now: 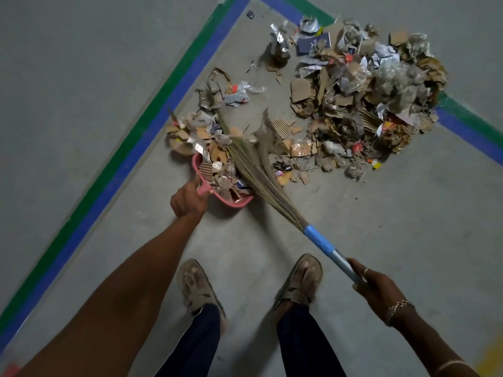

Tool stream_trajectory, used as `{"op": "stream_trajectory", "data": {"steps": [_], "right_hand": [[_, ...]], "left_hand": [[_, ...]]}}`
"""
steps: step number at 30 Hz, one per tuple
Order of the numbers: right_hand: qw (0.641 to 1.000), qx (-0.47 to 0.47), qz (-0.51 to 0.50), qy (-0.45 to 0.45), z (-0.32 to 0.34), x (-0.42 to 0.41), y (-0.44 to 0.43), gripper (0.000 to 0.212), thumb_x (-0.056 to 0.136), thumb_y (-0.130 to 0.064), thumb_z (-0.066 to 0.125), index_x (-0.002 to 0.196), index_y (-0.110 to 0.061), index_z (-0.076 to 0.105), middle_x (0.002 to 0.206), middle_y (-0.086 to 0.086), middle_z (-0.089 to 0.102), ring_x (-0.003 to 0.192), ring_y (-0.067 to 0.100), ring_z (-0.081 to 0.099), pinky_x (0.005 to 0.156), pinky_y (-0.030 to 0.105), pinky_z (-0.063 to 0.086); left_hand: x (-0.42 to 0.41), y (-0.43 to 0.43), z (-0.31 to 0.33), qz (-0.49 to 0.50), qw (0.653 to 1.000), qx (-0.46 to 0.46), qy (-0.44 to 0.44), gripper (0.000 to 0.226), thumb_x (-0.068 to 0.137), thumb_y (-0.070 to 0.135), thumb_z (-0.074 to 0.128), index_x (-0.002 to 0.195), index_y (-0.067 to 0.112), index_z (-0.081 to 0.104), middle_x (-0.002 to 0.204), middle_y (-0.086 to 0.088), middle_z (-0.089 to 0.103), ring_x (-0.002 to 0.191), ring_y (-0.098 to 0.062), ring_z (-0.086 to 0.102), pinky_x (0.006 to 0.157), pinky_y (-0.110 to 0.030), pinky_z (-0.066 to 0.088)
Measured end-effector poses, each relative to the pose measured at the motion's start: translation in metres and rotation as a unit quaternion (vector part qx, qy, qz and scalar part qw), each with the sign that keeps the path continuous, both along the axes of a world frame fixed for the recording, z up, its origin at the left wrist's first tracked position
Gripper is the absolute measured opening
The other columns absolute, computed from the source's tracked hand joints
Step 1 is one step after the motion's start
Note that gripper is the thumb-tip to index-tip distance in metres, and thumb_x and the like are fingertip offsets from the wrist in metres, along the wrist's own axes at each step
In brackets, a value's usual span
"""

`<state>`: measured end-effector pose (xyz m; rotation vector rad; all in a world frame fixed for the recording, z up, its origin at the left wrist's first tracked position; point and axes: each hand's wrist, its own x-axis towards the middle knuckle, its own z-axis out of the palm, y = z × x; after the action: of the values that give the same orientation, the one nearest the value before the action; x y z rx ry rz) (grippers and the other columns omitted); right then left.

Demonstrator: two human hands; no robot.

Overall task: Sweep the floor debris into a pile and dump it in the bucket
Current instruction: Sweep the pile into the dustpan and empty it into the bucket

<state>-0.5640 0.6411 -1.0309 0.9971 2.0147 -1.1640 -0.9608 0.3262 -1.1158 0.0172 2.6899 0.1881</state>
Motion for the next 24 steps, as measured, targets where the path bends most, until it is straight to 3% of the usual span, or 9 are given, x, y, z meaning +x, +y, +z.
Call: {"op": "stream_trajectory", "data": {"steps": [7,10,14,18,21,24], "right_hand": [[0.999,-0.012,-0.038,0.028,0.024,0.016,-0.018,0.066,0.083,0.007,0.071,0.135,-0.031,0.056,0.123,-0.026,0.064,0.114,-0.019,0.052,0.092,-0.002,0.035],[0.997,-0.025,-0.056,0.039,0.04,0.025,-0.02,0.065,0.082,0.011,0.07,0.134,-0.027,0.057,0.122,-0.035,0.061,0.115,-0.017,0.053,0.095,0.0,0.035],[0.997,-0.033,-0.031,0.059,0.081,0.021,-0.015,0.064,0.081,0.011,0.072,0.135,-0.022,0.059,0.126,-0.025,0.064,0.121,-0.007,0.055,0.098,0.003,0.036],[0.996,-0.042,-0.013,0.077,0.129,0.008,0.001,0.062,0.081,0.012,0.071,0.135,-0.016,0.06,0.125,-0.012,0.068,0.114,-0.018,0.053,0.094,0.0,0.036],[0.995,-0.04,0.014,0.088,0.165,-0.001,0.013,0.063,0.081,0.012,0.07,0.134,-0.019,0.06,0.124,-0.024,0.065,0.115,-0.012,0.056,0.094,0.001,0.037],[0.994,-0.029,0.039,0.096,0.205,-0.013,0.023,0.066,0.08,0.013,0.07,0.134,-0.023,0.059,0.124,-0.028,0.063,0.112,-0.018,0.055,0.092,-0.001,0.037]], "left_hand": [[0.015,-0.006,0.024,0.003,0.999,0.039,0.02,0.06,0.088,0.064,0.06,0.14,0.036,0.054,0.104,-0.008,0.074,0.094,-0.033,0.068,0.079,-0.038,0.051],[0.021,-0.012,0.046,0.026,0.997,0.069,0.02,0.066,0.085,0.064,0.065,0.144,0.038,0.051,0.11,-0.008,0.073,0.101,-0.033,0.067,0.082,-0.038,0.05],[0.019,-0.02,0.098,0.047,0.994,0.085,0.039,0.067,0.085,0.067,0.064,0.144,0.039,0.051,0.117,-0.007,0.072,0.105,-0.032,0.067,0.083,-0.036,0.049],[0.017,-0.033,0.157,0.073,0.993,0.073,0.051,0.067,0.084,0.068,0.063,0.143,0.039,0.051,0.114,-0.007,0.072,0.102,-0.031,0.067,0.08,-0.036,0.05],[0.022,-0.041,0.207,0.109,0.989,0.076,0.067,0.068,0.083,0.069,0.064,0.143,0.04,0.052,0.114,-0.007,0.073,0.101,-0.032,0.067,0.079,-0.036,0.049],[0.035,-0.048,0.255,0.138,0.984,0.079,0.077,0.066,0.083,0.065,0.067,0.142,0.039,0.053,0.113,-0.007,0.072,0.098,-0.032,0.067,0.074,-0.033,0.045]]}}
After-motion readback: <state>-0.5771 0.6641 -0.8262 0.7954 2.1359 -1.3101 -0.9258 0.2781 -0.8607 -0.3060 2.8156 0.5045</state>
